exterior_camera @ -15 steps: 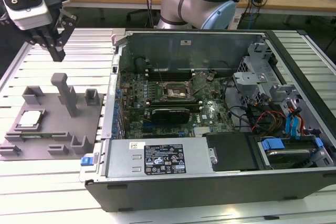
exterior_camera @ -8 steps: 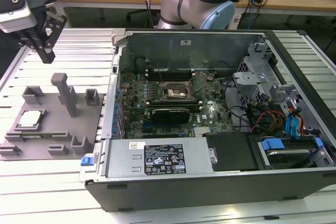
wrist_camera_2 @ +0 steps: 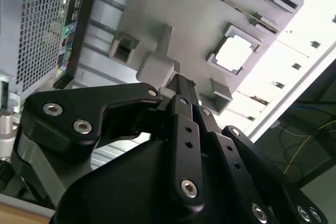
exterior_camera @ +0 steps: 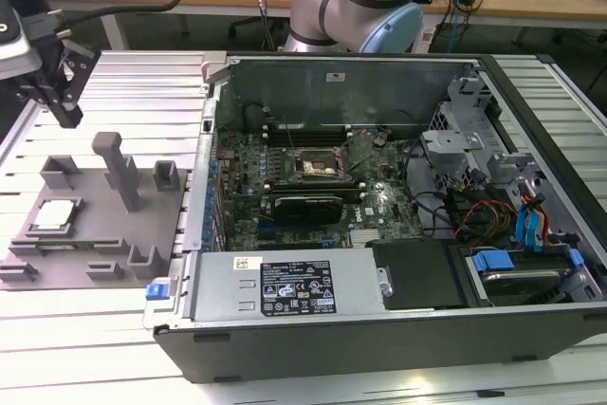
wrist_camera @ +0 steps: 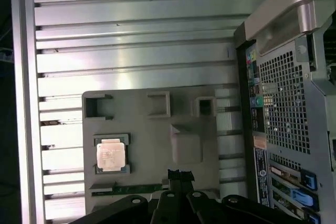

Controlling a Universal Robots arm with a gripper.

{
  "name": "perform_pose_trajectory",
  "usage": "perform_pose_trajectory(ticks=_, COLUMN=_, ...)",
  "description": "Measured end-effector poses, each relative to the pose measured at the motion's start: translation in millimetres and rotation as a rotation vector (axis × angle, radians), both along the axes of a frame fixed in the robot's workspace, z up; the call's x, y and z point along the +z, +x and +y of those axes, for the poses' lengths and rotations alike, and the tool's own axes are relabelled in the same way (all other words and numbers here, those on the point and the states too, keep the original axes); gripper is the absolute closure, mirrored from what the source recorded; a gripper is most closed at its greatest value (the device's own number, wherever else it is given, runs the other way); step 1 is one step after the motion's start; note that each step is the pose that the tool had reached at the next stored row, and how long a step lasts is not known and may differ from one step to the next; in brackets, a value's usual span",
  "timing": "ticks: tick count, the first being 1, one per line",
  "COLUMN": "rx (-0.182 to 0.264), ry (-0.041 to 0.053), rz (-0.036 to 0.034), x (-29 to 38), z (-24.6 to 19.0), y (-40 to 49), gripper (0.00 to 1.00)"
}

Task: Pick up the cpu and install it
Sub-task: 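Reach for the cpu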

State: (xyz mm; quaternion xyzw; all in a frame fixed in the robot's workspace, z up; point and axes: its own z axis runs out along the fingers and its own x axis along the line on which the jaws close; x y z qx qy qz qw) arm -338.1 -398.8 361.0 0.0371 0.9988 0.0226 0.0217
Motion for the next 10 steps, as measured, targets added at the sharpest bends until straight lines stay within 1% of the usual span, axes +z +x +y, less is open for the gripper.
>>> perform_pose_trajectory(ticks=2, rx=0.0, ry=0.0, rz=0.0, x=-4.6, z=0.0, y=-5.0, gripper=0.89)
perform_pose_trajectory(ticks=4, rx=0.0, ry=-0.0001, rz=0.0002, x=-10.7, z=0.0, y=-11.4, gripper=0.89)
perform_pose_trajectory(ticks=6, rx=0.0, ry=-0.0001, rz=0.0002, x=-15.0, z=0.0, y=-15.7, gripper=0.89)
perform_pose_trajectory(ticks=10, rx=0.0, ry=0.0, rz=0.0, x=-23.5, z=0.0, y=-21.1, gripper=0.89)
